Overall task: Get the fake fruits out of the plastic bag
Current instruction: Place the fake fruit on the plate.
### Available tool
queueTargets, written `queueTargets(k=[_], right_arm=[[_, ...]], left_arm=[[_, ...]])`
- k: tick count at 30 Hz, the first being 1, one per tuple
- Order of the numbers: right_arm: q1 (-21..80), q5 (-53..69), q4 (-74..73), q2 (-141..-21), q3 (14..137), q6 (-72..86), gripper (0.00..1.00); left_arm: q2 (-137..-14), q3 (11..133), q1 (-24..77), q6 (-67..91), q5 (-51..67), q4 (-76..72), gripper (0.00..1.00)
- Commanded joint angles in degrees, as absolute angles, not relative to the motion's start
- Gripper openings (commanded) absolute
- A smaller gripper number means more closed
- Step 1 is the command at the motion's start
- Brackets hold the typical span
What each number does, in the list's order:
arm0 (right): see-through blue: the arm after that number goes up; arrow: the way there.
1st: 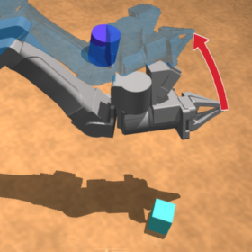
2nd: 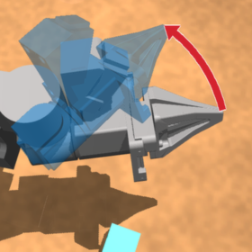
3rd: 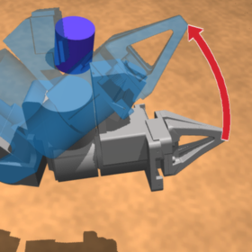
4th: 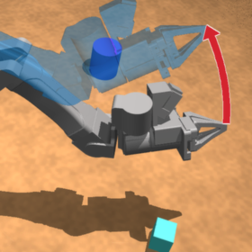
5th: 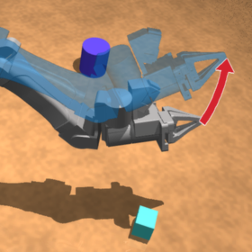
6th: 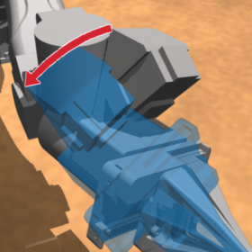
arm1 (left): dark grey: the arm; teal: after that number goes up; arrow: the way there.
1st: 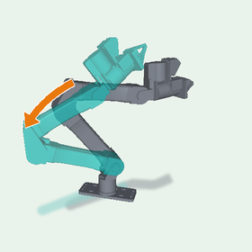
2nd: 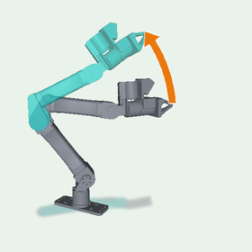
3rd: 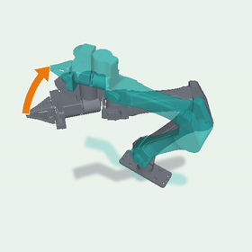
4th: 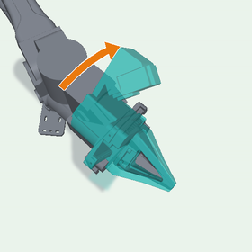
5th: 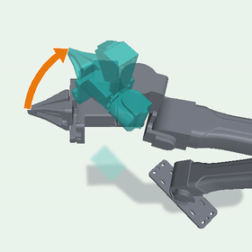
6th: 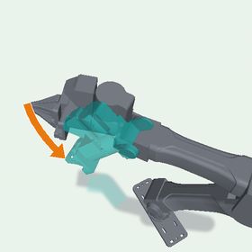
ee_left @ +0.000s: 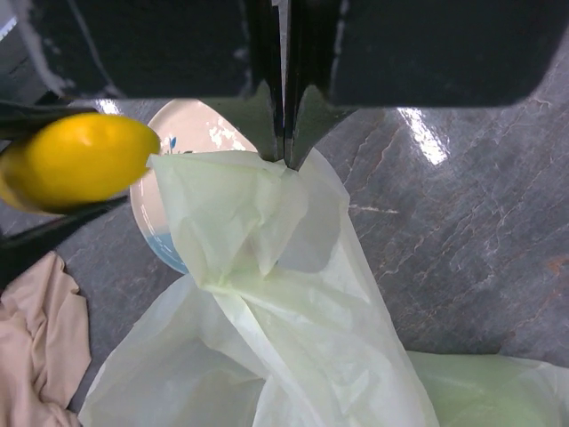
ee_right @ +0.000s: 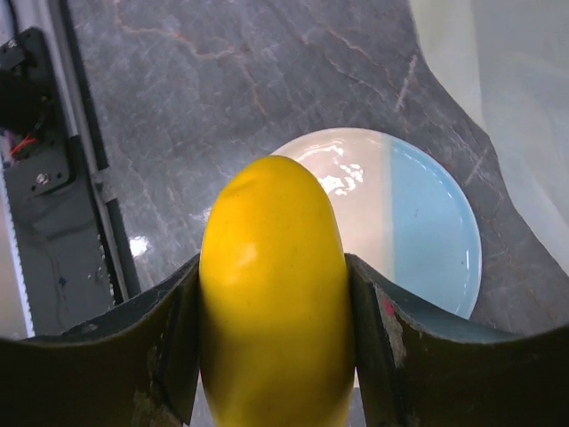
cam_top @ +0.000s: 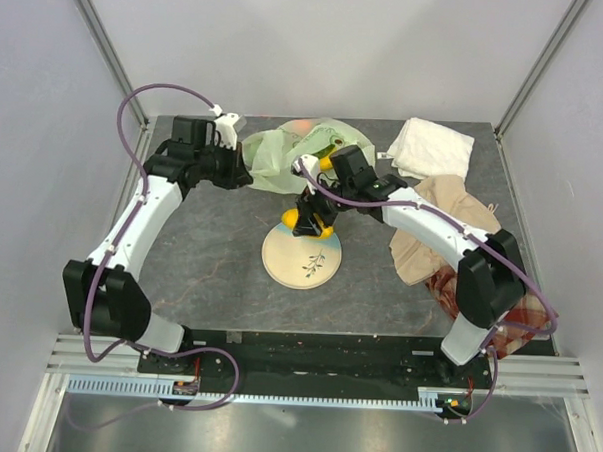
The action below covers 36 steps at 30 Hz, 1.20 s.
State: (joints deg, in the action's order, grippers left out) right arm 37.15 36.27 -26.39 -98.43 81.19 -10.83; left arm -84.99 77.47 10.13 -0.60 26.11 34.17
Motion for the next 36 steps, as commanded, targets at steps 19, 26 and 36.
queueTargets(k=[19, 26, 36], right_arm=[[39.4, 17.9, -17.1, -118.0, 87.2, -16.1, 0.29], [39.7, 14.8, -16.4, -116.2, 82.9, -19.9, 0.52], [40.1, 15.1, -23.0, -105.1, 84.0, -18.5, 0.77]], left_arm=[[-74.9, 72.2, 10.0, 0.8, 25.8, 33.2, 0.02], [-75.7, 72.3, 10.0, 1.1, 26.2, 32.8, 0.02], [-75.9, 72.5, 10.0, 1.4, 28.7, 32.3, 0.04]])
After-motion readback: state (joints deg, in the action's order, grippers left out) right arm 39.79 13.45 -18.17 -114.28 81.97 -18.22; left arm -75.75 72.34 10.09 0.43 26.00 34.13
